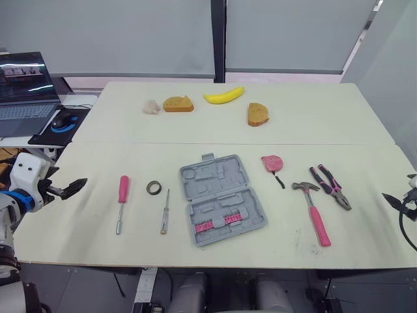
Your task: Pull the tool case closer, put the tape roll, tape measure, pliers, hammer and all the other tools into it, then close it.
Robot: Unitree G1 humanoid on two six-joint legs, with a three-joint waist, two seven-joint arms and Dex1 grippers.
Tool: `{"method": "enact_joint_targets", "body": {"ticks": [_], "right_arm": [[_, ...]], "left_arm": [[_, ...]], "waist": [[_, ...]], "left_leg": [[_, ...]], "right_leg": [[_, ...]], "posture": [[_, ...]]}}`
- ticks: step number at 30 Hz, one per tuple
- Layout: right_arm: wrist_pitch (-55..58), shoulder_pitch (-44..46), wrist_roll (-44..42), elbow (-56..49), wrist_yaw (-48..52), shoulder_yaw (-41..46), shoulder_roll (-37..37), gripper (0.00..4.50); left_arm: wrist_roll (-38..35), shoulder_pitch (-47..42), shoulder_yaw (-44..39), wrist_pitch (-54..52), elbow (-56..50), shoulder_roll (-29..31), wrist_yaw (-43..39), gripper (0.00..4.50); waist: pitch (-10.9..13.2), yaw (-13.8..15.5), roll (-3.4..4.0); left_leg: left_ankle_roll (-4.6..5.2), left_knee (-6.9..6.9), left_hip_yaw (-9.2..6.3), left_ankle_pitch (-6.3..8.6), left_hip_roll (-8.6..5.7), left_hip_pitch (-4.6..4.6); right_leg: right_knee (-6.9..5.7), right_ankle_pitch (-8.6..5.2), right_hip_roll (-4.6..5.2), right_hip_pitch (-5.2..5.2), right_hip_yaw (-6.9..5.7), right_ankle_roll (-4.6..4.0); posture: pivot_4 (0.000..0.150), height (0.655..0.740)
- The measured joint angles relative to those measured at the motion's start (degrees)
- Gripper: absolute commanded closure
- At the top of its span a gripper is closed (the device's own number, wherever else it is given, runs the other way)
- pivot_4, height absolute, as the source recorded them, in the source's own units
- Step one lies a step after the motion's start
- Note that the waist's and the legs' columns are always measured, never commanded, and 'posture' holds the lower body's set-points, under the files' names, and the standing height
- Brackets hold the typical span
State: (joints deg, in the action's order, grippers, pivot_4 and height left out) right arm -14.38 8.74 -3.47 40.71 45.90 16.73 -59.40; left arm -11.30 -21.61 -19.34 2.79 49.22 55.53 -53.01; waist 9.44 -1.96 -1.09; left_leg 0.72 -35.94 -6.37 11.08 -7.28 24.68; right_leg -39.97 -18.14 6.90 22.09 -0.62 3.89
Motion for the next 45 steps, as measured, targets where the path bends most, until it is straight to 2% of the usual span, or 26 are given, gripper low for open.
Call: {"method": "enact_joint_targets", "body": {"ticks": [8,9,11,14,17,23,28,37,45], "right_arm": [[0.04,1.58,0.08,-0.06,0.20,-0.46,0.00,0.05],[0.06,1.81,0.09,-0.37,0.34,-0.74,0.00,0.01],[0.68,1.97,0.04,-2.35,0.76,-1.43,0.10,0.41],[3.84,3.25,-0.97,-8.53,1.94,-2.49,1.47,1.30],[8.12,5.19,-1.33,-17.21,3.19,-5.62,3.26,2.19],[13.27,10.06,0.00,-27.86,5.20,-14.82,9.73,3.57],[13.67,14.59,5.26,-29.15,6.41,-24.90,15.15,4.48],[13.31,21.69,10.19,-26.31,8.14,-33.91,23.27,4.48],[7.93,29.05,15.87,-12.32,7.71,-38.40,26.96,4.48]], "left_arm": [[-0.12,0.87,-0.11,-0.11,-0.93,0.00,-0.24,0.00],[-0.44,1.33,-0.17,-0.33,-1.85,0.00,-0.58,0.18],[-1.94,2.40,-0.58,-1.88,-4.56,0.01,-1.96,0.56],[-4.20,3.51,-0.71,-5.81,-11.08,-0.04,-3.97,1.54],[-6.44,5.85,0.24,-11.72,-23.32,-1.00,-5.18,2.56],[-6.34,9.13,9.58,-19.64,-41.55,-6.21,-4.90,4.50],[-4.56,10.46,16.04,-22.34,-48.71,-9.03,-3.85,4.50],[-0.72,14.32,22.56,-22.32,-50.89,-11.20,-3.00,4.50],[2.00,13.99,25.74,-23.61,-51.01,-15.01,0.91,4.50]], "waist": [[0.00,-0.09,0.00],[0.00,-0.09,0.00],[0.00,-0.07,0.00],[0.00,-0.15,0.00],[-0.02,-0.13,0.03],[-0.03,0.07,0.02],[-0.03,0.02,0.02],[-0.03,0.13,0.01],[-0.03,0.13,0.01]], "left_leg": [[0.00,0.00,0.00,0.00,0.01,0.00],[0.00,0.00,-0.01,0.00,0.01,0.00],[0.00,0.00,0.00,0.00,0.00,0.00],[0.00,-0.03,-0.02,0.00,0.04,0.00],[0.00,-0.04,-0.01,0.00,0.03,0.00],[-0.01,-0.08,-0.01,-0.01,0.03,0.00],[-0.04,-0.09,0.00,-0.03,0.02,0.01],[-0.11,-0.09,-0.03,-0.07,0.02,0.01],[-0.24,-0.09,-0.05,-0.15,-0.02,0.01]], "right_leg": [[0.00,0.00,0.00,0.01,0.01,0.00],[0.00,0.00,0.00,0.00,0.00,0.00],[-0.01,0.00,0.00,0.01,0.02,0.00],[-0.02,0.00,-0.01,0.00,0.01,0.00],[-0.02,0.00,0.00,-0.01,0.03,0.00],[-0.01,0.00,0.00,-0.04,0.02,0.00],[-0.01,0.00,-0.01,-0.01,0.03,0.00],[0.00,0.00,-0.02,-0.02,0.02,-0.01],[-0.01,0.01,-0.04,-0.01,0.01,0.00]], "posture": [[0.150,0.7400],[0.150,0.7400],[0.150,0.7400],[0.150,0.7400],[0.150,0.7400],[0.150,0.7400],[0.150,0.7400],[0.150,0.7400],[0.150,0.7400]]}}
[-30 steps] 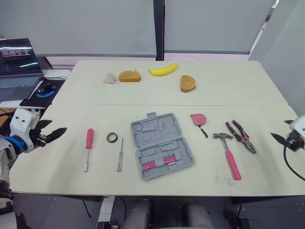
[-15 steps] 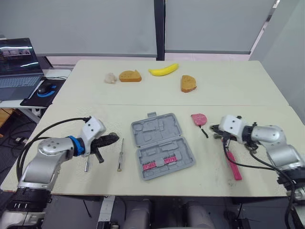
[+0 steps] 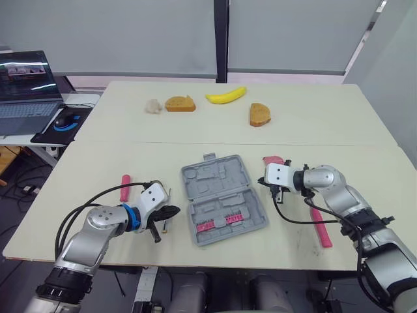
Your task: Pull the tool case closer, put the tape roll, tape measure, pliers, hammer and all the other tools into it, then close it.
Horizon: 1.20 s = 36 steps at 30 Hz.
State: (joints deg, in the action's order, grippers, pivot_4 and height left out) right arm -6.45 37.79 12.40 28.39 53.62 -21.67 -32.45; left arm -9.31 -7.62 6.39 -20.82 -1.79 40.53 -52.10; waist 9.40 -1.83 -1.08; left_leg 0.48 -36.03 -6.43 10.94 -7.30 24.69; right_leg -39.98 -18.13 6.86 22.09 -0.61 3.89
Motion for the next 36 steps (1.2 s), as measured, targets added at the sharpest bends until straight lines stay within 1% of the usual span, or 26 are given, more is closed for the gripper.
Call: {"method": "enact_joint_targets", "body": {"ticks": [6,11,17,22,28,36], "right_arm": [[-4.03,5.40,4.17,10.38,-0.47,-2.74,3.46,4.48],[-5.88,6.87,5.32,15.93,-0.82,-3.25,5.60,4.48],[-7.48,8.53,6.73,18.61,-0.62,-3.93,6.95,4.48],[-7.97,8.71,6.77,19.12,-0.31,-3.91,7.05,4.48],[-6.24,6.24,6.85,13.46,2.37,-3.94,4.88,4.48],[1.03,-3.57,6.80,-3.32,3.80,-2.07,-0.08,4.48]], "left_arm": [[2.08,-2.46,1.83,-1.23,0.27,-2.70,2.77,4.50],[4.18,-3.66,3.13,-1.56,2.15,-4.10,4.20,4.50],[6.24,-7.01,4.80,-1.18,5.73,-6.98,5.27,4.50],[8.03,-9.26,6.75,-1.01,7.71,-7.32,5.04,4.50],[9.04,-10.80,7.46,-1.15,8.92,-8.18,3.76,4.50],[10.36,-13.53,10.28,-1.28,9.02,-8.24,-0.09,4.50]], "waist": [[0.00,-0.17,0.00],[0.00,-0.13,0.00],[0.00,-0.14,0.00],[0.00,-0.15,0.00],[0.00,-0.10,0.00],[-0.01,0.13,-0.02]], "left_leg": [[-0.03,-0.01,0.00,-0.01,0.04,0.00],[-0.04,-0.02,-0.02,-0.02,0.03,0.00],[-0.05,-0.02,-0.03,-0.02,0.02,0.00],[-0.05,-0.02,-0.04,-0.02,0.02,0.00],[-0.05,-0.04,-0.04,-0.02,-0.01,0.00],[-0.04,-0.04,-0.07,-0.02,-0.03,0.00]], "right_leg": [[-0.01,0.00,-0.13,0.01,0.02,0.00],[-0.01,0.00,-0.19,0.01,0.01,-0.01],[-0.01,0.00,-0.22,0.00,0.01,-0.01],[-0.01,0.01,-0.25,0.00,0.02,-0.01],[-0.01,0.01,-0.25,0.01,0.02,-0.01],[-0.01,0.00,-0.24,-0.03,0.02,0.00]], "posture": [[0.150,0.7400],[0.150,0.7400],[0.150,0.7400],[0.150,0.7400],[0.150,0.7400],[0.150,0.7400]]}}
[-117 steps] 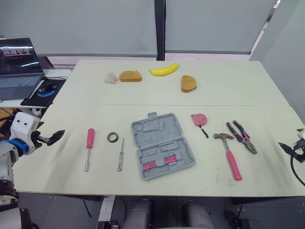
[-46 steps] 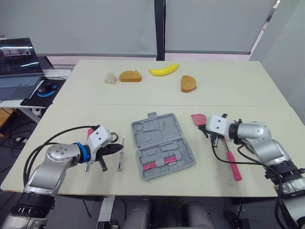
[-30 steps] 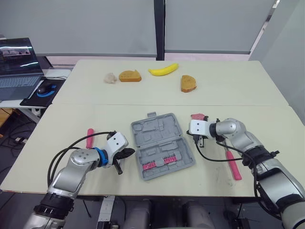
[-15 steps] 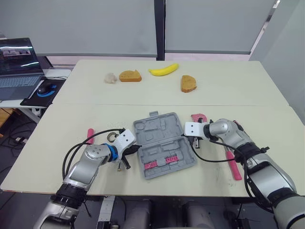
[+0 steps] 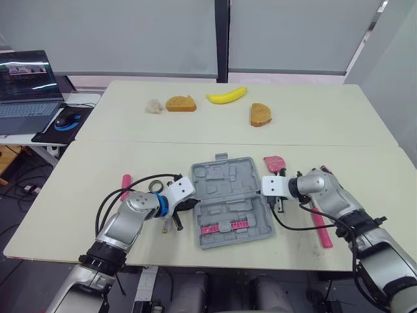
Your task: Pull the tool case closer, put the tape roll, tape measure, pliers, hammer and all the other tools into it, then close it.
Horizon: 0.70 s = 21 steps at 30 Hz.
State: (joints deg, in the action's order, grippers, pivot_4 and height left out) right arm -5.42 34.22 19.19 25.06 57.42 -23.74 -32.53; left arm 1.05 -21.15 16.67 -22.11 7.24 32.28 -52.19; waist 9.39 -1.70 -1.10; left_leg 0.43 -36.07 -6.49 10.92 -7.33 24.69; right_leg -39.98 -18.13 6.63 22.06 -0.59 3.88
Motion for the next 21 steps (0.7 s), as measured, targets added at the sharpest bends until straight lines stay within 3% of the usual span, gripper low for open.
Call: {"method": "enact_joint_targets", "body": {"ticks": [12,21], "right_arm": [[16.82,-15.07,-0.18,-24.51,2.49,4.01,-6.26,4.48],[23.38,-22.31,-0.84,-33.77,2.44,6.12,-8.12,4.48]], "left_arm": [[2.36,-1.57,4.31,0.61,-0.57,-1.24,-3.74,4.50],[2.69,1.52,5.45,0.03,-4.93,-0.99,-4.83,4.50]], "waist": [[-0.02,0.14,-0.03],[-0.04,0.17,-0.05]], "left_leg": [[0.02,0.00,-0.04,0.01,0.00,0.00],[0.20,0.00,-0.08,0.12,0.00,0.00]], "right_leg": [[0.03,0.00,0.14,-0.06,-0.03,0.01],[0.06,-0.01,0.18,-0.09,-0.04,0.01]], "posture": [[0.150,0.7400],[0.150,0.7400]]}}
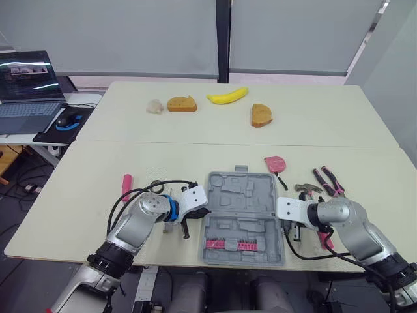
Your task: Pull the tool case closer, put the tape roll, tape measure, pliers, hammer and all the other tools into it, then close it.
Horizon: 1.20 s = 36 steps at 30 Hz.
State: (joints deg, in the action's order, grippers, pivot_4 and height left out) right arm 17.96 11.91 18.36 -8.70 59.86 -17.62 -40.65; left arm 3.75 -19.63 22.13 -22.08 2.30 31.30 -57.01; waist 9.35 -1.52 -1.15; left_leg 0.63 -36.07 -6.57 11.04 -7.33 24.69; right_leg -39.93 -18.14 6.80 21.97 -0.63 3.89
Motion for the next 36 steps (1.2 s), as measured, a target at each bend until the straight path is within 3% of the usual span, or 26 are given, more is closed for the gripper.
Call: {"method": "enact_joint_targets", "body": {"ticks": [28,36], "right_arm": [[7.60,-11.27,-1.72,-12.04,-0.45,1.08,-1.75,4.48],[8.93,-13.16,-1.72,-13.51,-1.16,1.19,-1.89,4.48]], "left_arm": [[0.98,10.02,0.69,-5.07,-13.42,3.48,-1.06,4.50],[1.03,10.64,1.21,-6.12,-14.11,3.42,-1.05,4.50]], "waist": [[-0.38,0.28,0.00],[-0.45,0.51,0.01]], "left_leg": [[0.05,0.03,-0.28,0.06,0.01,-0.05],[0.06,0.12,-0.47,0.19,0.03,-0.55]], "right_leg": [[0.29,-0.02,0.01,-0.28,-0.24,0.01],[0.75,-0.04,-0.03,-0.72,-0.44,0.04]], "posture": [[0.150,0.7400],[0.150,0.7400]]}}
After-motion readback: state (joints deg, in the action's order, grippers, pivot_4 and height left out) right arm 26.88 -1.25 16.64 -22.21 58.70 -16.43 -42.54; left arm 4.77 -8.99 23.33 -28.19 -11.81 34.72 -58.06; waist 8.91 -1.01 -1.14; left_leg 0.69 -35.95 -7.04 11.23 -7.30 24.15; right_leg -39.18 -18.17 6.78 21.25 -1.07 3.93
